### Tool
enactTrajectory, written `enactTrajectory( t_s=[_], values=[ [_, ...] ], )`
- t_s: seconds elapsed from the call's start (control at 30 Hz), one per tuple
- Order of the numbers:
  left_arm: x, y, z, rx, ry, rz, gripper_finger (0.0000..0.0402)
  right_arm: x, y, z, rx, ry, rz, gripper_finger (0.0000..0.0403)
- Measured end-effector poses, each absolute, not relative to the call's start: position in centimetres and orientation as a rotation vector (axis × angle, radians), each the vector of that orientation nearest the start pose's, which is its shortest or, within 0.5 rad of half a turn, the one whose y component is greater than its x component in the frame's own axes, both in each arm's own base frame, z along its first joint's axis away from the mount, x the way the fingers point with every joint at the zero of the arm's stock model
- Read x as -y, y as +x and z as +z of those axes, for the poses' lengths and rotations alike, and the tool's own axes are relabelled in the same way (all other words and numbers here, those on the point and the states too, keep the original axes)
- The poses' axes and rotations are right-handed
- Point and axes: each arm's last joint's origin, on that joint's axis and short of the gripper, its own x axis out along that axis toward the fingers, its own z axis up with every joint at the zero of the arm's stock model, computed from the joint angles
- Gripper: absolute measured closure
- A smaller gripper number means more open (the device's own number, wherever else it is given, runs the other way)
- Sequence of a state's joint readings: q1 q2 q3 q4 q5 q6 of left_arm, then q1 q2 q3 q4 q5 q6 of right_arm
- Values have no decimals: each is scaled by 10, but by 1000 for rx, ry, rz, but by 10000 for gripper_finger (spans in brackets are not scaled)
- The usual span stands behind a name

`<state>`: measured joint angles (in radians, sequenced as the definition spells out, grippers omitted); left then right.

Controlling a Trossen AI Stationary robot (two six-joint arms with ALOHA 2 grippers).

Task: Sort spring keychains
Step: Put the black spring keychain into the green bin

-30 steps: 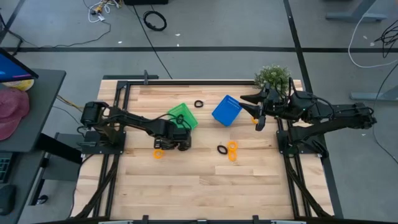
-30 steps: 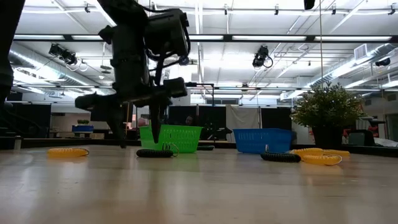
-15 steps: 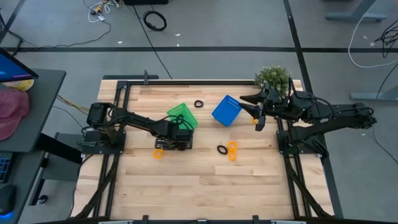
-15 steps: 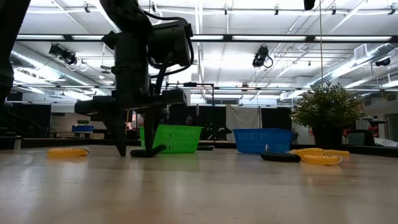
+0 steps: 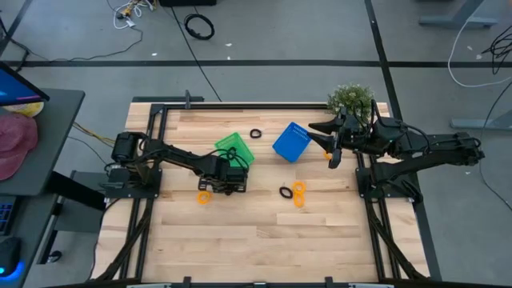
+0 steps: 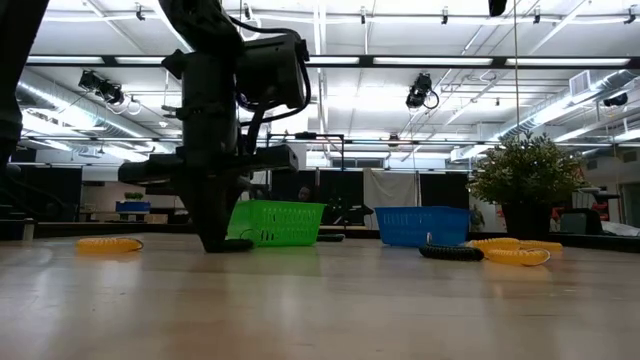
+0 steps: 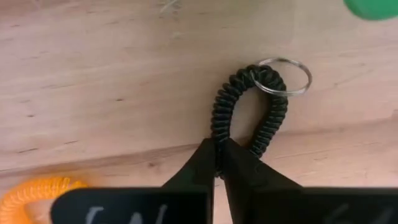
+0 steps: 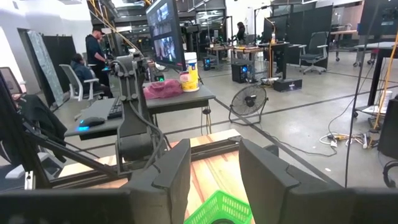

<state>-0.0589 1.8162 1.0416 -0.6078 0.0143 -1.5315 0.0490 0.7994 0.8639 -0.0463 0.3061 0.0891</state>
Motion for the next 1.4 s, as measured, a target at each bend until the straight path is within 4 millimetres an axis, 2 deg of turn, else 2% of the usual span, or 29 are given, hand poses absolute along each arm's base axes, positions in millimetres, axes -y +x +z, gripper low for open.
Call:
enactTrajectory(
  t_s=[0.13,0.33,0.6,0.8,0.97,1.07,1.2,1.3,1.4],
  values=[
    [18,316,145,-1088,-1212,977,390,0,172,370,29,91,-256,262],
    [19,317,189,-956,-1246,913,392,0,172,370,26,90,-256,262],
    [26,331,280,-730,-1150,759,394,0,172,369,12,86,-257,262],
    [32,340,350,-566,-874,568,394,0,172,368,2,84,-257,262],
    [35,339,387,-445,-642,537,394,0,172,368,-1,65,-257,262],
    [44,342,402,-324,-499,534,394,0,172,368,1,65,-257,262],
    [58,344,412,-161,-369,571,394,0,172,368,2,65,-257,262],
    [63,347,410,-116,-328,541,394,0,172,368,4,64,-257,262],
    [64,354,407,-31,-314,413,394,0,172,368,4,62,-257,262]
  ],
)
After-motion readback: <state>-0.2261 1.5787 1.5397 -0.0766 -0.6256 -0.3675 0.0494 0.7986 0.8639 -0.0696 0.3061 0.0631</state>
